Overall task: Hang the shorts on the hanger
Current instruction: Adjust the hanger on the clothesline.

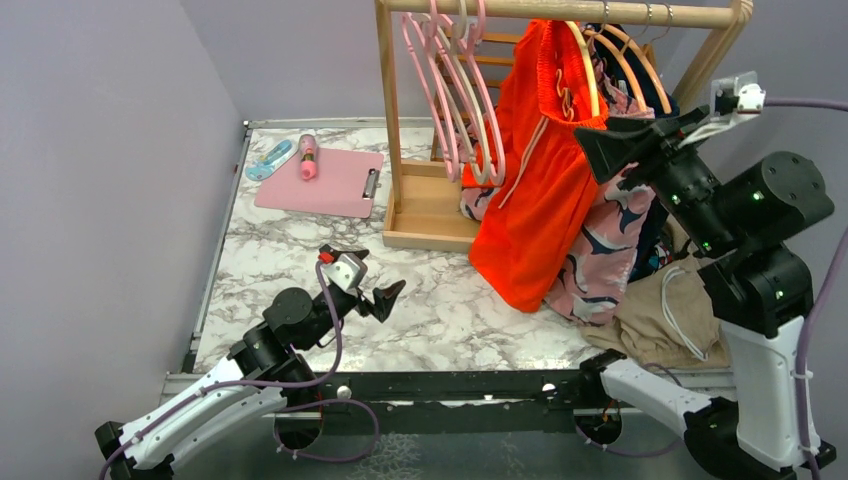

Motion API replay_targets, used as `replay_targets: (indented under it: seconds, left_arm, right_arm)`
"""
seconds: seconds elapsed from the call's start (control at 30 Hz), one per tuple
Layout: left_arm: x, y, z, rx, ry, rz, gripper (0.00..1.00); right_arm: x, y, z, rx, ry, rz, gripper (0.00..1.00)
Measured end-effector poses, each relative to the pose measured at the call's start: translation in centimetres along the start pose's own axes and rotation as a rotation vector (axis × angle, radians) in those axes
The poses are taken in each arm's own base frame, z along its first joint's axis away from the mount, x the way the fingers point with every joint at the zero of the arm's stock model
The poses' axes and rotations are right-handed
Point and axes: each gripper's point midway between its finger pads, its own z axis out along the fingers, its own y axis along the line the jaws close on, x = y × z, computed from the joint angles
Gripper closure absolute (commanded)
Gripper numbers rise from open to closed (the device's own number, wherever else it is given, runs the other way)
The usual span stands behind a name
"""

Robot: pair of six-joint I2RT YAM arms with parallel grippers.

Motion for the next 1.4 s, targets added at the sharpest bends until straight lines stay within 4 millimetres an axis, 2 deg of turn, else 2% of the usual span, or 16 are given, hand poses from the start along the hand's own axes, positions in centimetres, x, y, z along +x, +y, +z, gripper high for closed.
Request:
replay_targets:
  seconds: [0.17, 0.33, 0.57, 0.67, 0.7, 0.73, 0.93, 1.0, 1.2, 1.4]
  left_arm:
    - [0.0, 0.4, 0.0, -0.021, 0.001, 0.000, 0.01]
    - [0.1, 1.0, -0.1, -0.058, 0.003, -0.004, 0.01]
    - [0.0, 2.4, -0.5, -0.143, -0.001, -0.047, 0.01]
    - [0.1, 2.8, -0.6, -0.175, 0.010, -0.072, 0.01]
    - [0.1, 2.9, -0.7, -0.184, 0.014, -0.080, 0.01]
    - [0.1, 3.1, -0.7, -0.195, 0.019, -0.090, 0.01]
    - [0.1, 4.4, -0.7, -0.301, 0.039, -0.179, 0.01]
    - [0.3, 4.8, -0.7, -0.341, 0.051, -0.211, 0.01]
    - [2.5, 5.8, -0.5, -0.464, 0.146, -0.277, 0.01]
    - [3.9, 6.8, -0.4, -0.579, 0.224, -0.301, 0.01]
  right_arm:
    - [-0.4, 2.1, -1.9, -0.115, -0.039, -0.021, 0.29]
    - [2.1, 2.7, -2.9, -0.174, -0.003, -0.039, 0.23]
    - [10.0, 3.7, -4.4, -0.296, 0.143, -0.007, 0.23]
    - [14.9, 3.8, -5.2, -0.336, 0.237, 0.049, 0.23]
    - [17.8, 3.6, -5.4, -0.342, 0.303, 0.083, 0.23]
    - [18.1, 3.7, -5.8, -0.346, 0.305, 0.086, 0.23]
    - [25.0, 2.8, -7.2, -0.325, 0.432, 0.159, 0.23]
    - [26.1, 2.4, -7.4, -0.299, 0.449, 0.170, 0.23]
    - [29.1, -0.4, -6.0, -0.110, 0.511, 0.204, 0.23]
    - [35.7, -2.0, -5.5, -0.001, 0.704, 0.278, 0.24]
